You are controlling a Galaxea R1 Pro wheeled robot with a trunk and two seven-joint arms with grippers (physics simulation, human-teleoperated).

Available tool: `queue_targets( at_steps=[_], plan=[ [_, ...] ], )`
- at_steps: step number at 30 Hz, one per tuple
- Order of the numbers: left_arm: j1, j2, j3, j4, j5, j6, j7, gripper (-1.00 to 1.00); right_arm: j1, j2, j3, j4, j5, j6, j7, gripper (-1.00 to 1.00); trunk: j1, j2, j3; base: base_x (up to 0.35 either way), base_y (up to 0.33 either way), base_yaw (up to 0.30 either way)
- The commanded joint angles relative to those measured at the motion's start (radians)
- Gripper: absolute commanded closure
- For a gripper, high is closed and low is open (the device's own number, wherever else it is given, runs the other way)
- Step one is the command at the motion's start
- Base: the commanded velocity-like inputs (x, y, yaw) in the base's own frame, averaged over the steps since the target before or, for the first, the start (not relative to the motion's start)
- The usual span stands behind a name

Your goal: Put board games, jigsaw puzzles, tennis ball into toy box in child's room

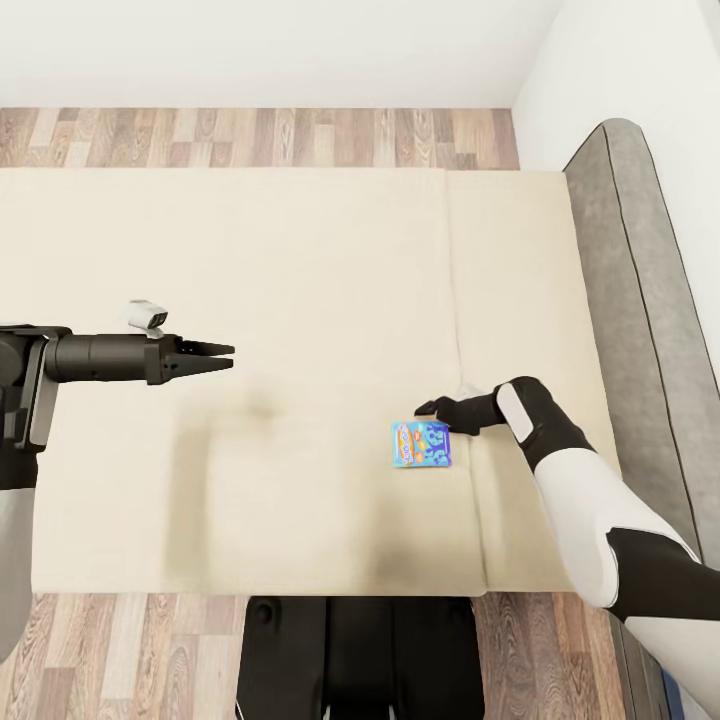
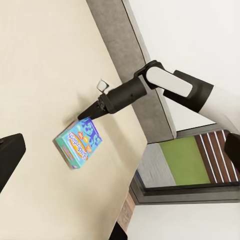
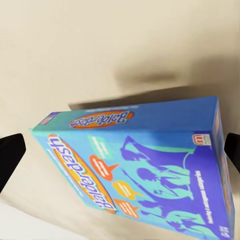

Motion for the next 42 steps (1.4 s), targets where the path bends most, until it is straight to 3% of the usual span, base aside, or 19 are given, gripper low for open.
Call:
queue_targets(
  at_steps=[1, 9, 24, 42],
  plan=[
    [0.000, 0.000, 0.000, 0.000, -0.001, 0.011, -0.004, -1.00, 0.000, 0.000, 0.003, 0.000, 0.005, 0.004, 0.005, -1.00, 0.001, -0.002, -0.001, 0.000, 0.000, 0.000],
    [0.000, 0.000, 0.000, 0.000, 0.000, 0.011, -0.004, -1.00, 0.000, 0.000, 0.076, 0.004, 0.005, 0.002, 0.002, -1.00, 0.001, -0.002, -0.001, 0.000, 0.000, 0.000],
    [0.000, 0.000, 0.000, 0.000, 0.000, 0.011, -0.004, -1.00, 0.002, 0.000, 0.096, 0.004, 0.008, -0.003, -0.004, -1.00, 0.001, -0.002, -0.001, 0.000, 0.000, 0.000],
    [0.000, 0.000, 0.000, 0.000, -0.001, 0.011, -0.004, -1.00, 0.008, 0.000, 0.156, 0.004, 0.011, -0.013, -0.009, -1.00, 0.001, -0.002, -0.001, 0.000, 0.000, 0.000]
  ],
)
